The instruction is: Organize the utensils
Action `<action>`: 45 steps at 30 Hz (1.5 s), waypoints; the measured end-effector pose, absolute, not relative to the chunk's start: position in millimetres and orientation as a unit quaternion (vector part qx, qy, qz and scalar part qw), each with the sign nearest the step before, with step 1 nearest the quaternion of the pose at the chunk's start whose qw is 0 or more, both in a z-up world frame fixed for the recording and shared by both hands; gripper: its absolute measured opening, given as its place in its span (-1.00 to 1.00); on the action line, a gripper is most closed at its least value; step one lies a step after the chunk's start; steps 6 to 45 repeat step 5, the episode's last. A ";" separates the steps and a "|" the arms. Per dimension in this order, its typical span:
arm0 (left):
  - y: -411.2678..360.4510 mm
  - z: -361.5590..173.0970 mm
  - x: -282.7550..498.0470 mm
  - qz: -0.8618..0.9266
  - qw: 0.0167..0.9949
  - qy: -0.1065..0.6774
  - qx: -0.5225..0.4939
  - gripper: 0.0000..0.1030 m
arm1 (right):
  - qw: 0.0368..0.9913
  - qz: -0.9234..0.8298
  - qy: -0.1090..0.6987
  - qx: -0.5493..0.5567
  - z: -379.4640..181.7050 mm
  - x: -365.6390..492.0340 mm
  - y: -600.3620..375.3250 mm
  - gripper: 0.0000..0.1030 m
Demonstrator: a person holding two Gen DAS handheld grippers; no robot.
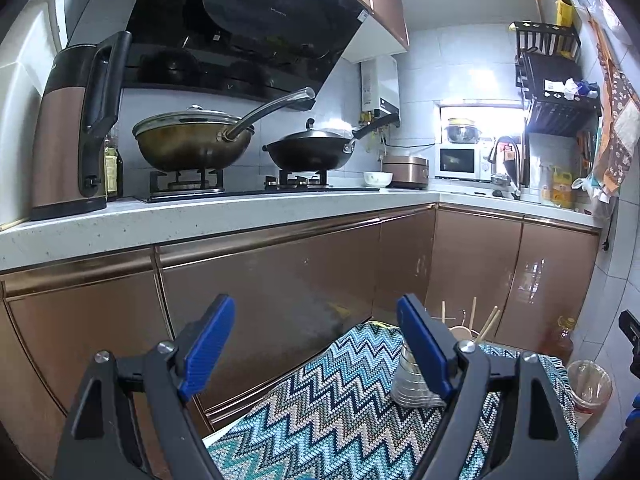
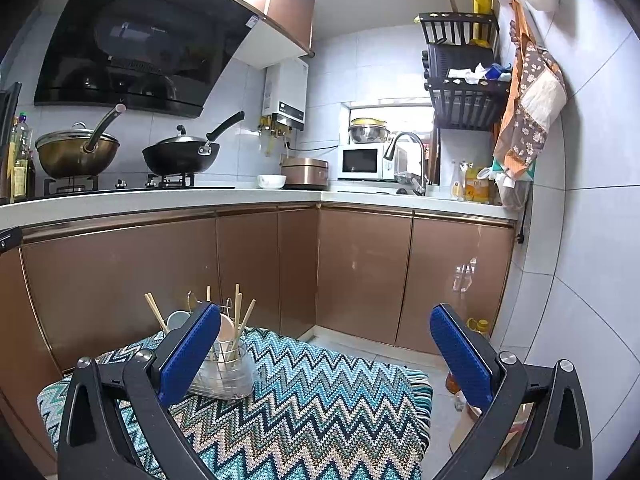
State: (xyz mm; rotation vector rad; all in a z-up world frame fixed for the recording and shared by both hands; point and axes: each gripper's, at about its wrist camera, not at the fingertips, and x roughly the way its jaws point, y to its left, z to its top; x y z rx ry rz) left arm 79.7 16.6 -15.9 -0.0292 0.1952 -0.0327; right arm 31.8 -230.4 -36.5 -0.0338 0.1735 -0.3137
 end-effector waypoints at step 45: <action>16.5 -16.1 79.0 -0.014 0.996 0.093 -0.012 0.60 | 0.984 -0.155 0.087 -0.018 -36.7 31.6 -229.3 0.99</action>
